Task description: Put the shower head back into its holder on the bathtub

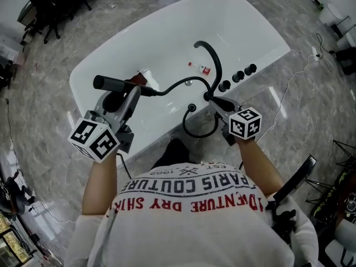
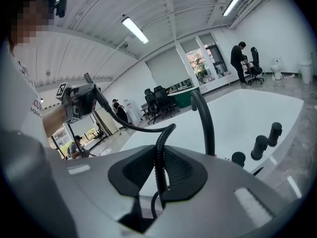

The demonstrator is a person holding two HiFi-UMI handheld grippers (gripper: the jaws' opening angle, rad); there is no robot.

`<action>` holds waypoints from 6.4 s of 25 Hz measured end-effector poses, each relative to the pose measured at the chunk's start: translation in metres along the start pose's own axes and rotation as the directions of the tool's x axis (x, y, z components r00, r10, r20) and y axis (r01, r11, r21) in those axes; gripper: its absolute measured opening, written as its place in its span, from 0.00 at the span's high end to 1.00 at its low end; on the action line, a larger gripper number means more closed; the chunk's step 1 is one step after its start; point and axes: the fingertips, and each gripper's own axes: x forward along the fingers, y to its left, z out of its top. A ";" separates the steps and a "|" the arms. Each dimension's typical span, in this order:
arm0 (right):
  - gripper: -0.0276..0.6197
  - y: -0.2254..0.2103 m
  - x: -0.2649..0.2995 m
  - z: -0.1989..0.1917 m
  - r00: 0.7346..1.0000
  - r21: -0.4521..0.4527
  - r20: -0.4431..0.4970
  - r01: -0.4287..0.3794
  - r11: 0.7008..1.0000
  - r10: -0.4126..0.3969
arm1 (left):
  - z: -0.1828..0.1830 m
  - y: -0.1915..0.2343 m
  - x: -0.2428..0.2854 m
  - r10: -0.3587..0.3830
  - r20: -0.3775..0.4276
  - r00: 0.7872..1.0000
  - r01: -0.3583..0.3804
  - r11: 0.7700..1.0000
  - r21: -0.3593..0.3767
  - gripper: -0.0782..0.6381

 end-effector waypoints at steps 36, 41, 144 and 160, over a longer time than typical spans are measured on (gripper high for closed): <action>0.72 0.028 0.013 -0.115 0.987 -0.018 -0.127 -0.106 0.994 0.103 | 0.178 -0.170 0.013 -0.473 0.365 0.802 0.502 0.864 0.017 0.70; 0.61 0.027 0.019 -0.133 0.981 -0.038 -0.165 -0.114 0.993 0.106 | 0.199 -0.183 0.014 -0.515 0.428 0.743 0.579 0.815 -0.024 0.70; 0.90 -0.024 0.142 -0.155 0.900 -0.199 -0.434 -0.050 0.979 -0.043 | -0.033 0.027 0.090 -0.141 0.026 0.990 0.144 0.979 -0.143 0.70; 0.65 -0.039 0.126 -0.192 0.832 -0.252 -0.541 -0.021 0.967 -0.123 | -0.030 0.024 0.083 -0.118 0.036 0.992 0.122 0.983 -0.140 0.70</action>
